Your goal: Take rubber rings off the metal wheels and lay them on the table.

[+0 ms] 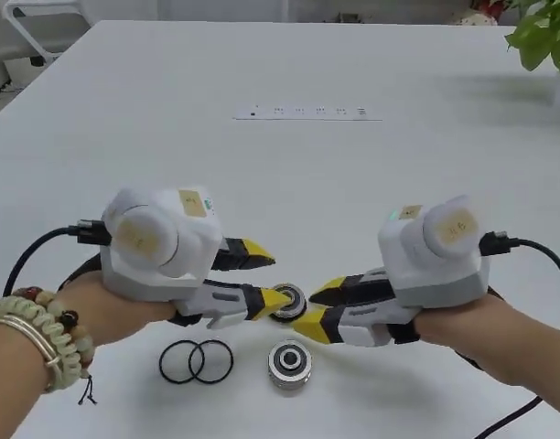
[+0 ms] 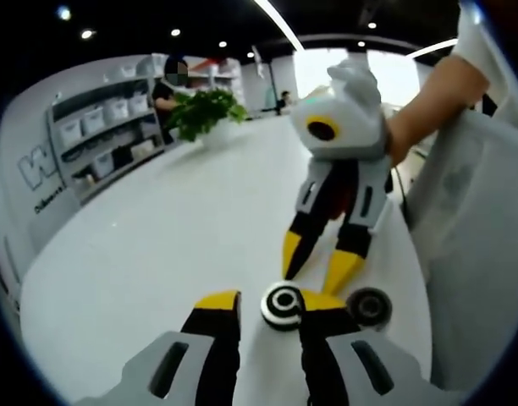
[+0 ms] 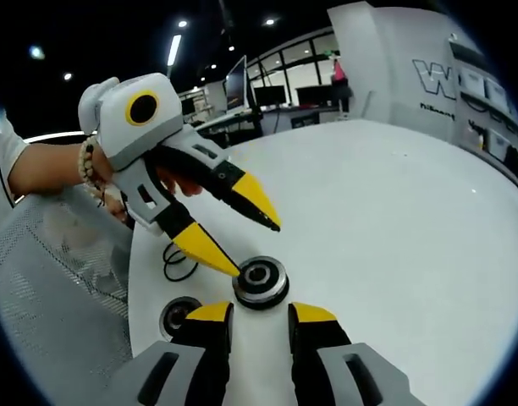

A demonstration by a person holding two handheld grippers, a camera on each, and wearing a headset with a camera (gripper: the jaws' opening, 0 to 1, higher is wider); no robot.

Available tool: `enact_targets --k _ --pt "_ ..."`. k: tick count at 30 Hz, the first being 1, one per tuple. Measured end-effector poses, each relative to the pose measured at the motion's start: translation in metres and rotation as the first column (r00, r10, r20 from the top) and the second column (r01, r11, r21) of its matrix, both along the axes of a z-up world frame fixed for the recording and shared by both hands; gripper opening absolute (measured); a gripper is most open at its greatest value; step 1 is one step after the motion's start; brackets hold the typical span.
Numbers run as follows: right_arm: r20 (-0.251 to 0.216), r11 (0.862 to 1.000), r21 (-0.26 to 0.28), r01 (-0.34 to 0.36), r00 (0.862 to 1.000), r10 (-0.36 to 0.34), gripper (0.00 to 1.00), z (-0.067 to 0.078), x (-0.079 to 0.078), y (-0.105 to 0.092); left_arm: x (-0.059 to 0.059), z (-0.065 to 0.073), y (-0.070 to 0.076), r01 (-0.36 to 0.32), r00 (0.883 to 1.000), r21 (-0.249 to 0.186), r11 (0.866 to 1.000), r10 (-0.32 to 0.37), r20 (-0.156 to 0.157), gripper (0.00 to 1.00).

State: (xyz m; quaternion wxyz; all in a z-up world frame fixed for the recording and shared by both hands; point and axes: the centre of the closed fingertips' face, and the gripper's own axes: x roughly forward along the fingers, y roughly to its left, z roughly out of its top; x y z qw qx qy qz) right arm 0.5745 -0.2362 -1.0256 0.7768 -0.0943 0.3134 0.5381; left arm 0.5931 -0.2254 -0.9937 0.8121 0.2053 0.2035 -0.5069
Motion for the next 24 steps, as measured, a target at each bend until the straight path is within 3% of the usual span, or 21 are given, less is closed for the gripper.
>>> enact_targets --k 7,8,13,15,16,24 --pt "0.000 1.000 0.005 0.008 1.000 -0.008 0.23 0.000 0.000 0.000 -0.003 -0.012 -0.003 -0.006 0.999 0.003 1.000 0.006 -0.040 0.21" --pt "0.002 1.000 0.006 0.009 1.000 -0.009 0.22 0.000 0.000 0.000 -0.004 -0.011 -0.005 -0.010 0.999 -0.015 1.000 0.010 -0.048 0.20" --pt "0.004 1.000 0.005 0.008 1.000 -0.008 0.19 -0.001 0.000 0.001 -0.006 -0.012 -0.007 -0.011 0.997 -0.023 1.000 0.009 -0.078 0.15" --pt "0.010 1.000 0.004 0.004 1.000 -0.004 0.18 -0.001 0.000 0.001 -0.006 -0.012 -0.007 -0.019 0.997 -0.022 1.000 0.017 -0.076 0.14" --pt "0.011 1.000 0.006 0.006 1.000 -0.006 0.18 -0.001 0.001 0.001 -0.005 -0.014 -0.004 -0.020 0.997 0.004 1.000 0.020 -0.070 0.14" --pt "0.028 1.000 0.005 -0.005 1.000 0.005 0.14 0.000 0.001 0.001 -0.007 -0.013 -0.004 -0.049 0.993 -0.036 0.998 0.045 -0.112 0.14"
